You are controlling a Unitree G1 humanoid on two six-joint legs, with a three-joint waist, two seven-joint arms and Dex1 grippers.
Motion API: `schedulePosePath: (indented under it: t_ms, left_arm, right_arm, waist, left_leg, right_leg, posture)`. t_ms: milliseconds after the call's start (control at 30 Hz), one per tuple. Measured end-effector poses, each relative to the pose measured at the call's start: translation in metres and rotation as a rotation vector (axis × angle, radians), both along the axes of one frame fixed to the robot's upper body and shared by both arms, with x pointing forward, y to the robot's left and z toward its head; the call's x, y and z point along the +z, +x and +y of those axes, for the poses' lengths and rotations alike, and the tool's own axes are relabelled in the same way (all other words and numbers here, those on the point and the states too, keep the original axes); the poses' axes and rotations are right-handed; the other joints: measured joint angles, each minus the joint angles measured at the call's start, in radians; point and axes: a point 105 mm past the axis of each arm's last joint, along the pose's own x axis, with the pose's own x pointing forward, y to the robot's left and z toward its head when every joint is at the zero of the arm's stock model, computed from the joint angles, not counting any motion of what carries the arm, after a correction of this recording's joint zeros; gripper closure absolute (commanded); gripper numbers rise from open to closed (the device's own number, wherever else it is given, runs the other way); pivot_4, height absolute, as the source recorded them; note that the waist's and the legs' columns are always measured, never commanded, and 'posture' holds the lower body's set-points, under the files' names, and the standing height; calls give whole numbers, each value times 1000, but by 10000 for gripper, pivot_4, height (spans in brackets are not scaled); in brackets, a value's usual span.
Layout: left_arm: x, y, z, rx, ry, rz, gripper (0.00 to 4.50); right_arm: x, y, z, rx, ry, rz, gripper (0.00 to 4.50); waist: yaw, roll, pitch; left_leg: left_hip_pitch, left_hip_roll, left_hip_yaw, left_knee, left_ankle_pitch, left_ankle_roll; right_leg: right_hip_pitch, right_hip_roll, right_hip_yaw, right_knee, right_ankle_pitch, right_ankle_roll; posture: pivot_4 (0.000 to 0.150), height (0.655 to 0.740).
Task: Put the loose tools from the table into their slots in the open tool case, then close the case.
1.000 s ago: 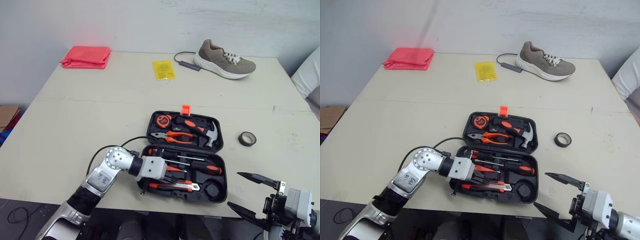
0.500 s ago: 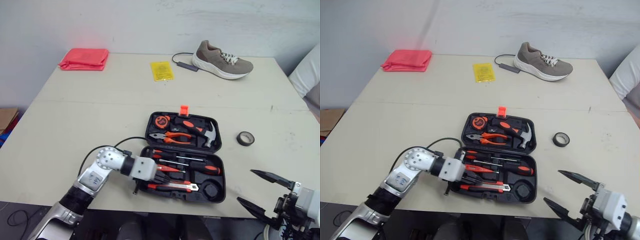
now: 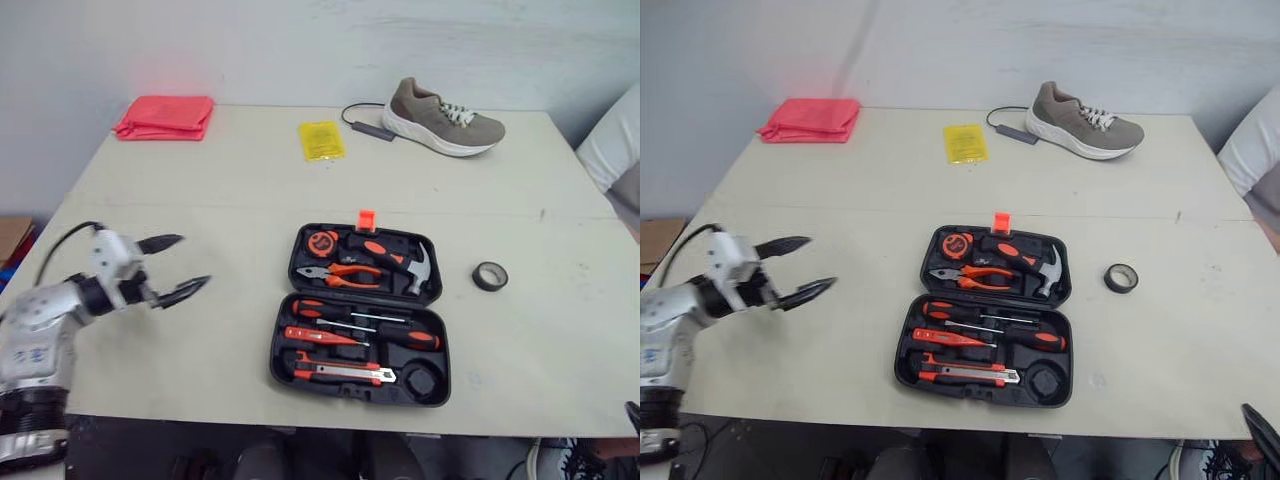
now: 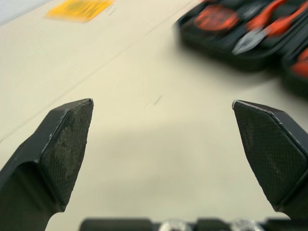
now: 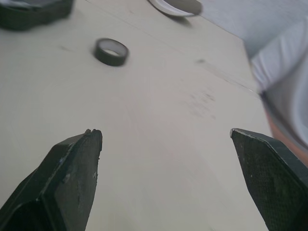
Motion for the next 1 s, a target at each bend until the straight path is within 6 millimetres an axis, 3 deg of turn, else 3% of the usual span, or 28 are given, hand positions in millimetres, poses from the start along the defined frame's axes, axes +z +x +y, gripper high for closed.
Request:
schedulePosePath:
  t_ms: [100,267,433,533,633,800,933,1000]
  left_arm:
    - [-4,-7,35,126,3,5,436]
    - [-3,-8,37,121,-15,6,436]
    - [4,0,-1,4,-54,-28,436]
    - [22,6,-31,-97,-68,-67,436]
    - [42,9,-70,-237,-102,-102,436]
    - [48,4,-124,-442,-146,-71,436]
    - [43,-6,-154,-590,-140,-34,436]
    - [40,-13,-165,-656,-136,1,436]
  right_arm:
    - [-3,-8,-14,-89,6,-12,0]
    - [15,25,-10,-32,-17,-101,0]
    - [37,78,18,137,-6,-42,0]
    - [59,114,32,199,-11,69,0]
    - [81,143,66,357,-89,234,0]
    - [81,166,102,531,-189,525,0]
    - [75,180,115,611,-205,612,0]
    - [69,188,114,618,-220,665,0]
  waist:
    - [-8,-1,2]
    - [-14,-2,3]
    - [-13,0,4]
    - [-13,0,6]
    - [-11,0,7]
    - [-7,-3,9]
    - [2,-4,10]
    - [1,-4,12]
  left_leg:
    - [0,0,-1,-1,-1,-4]
    - [0,0,-1,0,0,-4]
    - [-1,-1,-1,-1,4,-10]
    - [-3,-1,-1,2,6,-7]
    - [-4,-2,-1,1,8,-2]
    - [-13,-1,-3,6,9,-3]
    - [-28,0,0,18,8,-1]
    - [-28,0,3,20,8,1]
  right_leg:
    - [0,0,-1,1,-1,-2]
    - [0,-2,-1,2,0,0]
    - [-1,-2,-2,2,0,0]
    - [-2,-2,-2,2,1,2]
    - [-2,0,-3,1,2,3]
    - [-8,4,-6,0,2,4]
    - [-20,11,-7,3,4,8]
    - [-21,11,-6,3,6,11]
  posture:
    - [1500,7400]
    - [1500,7400]
    - [1500,7400]
    - [1500,7400]
    - [1500,7400]
    - [1500,7400]
    - [1500,7400]
    - [1500,7400]
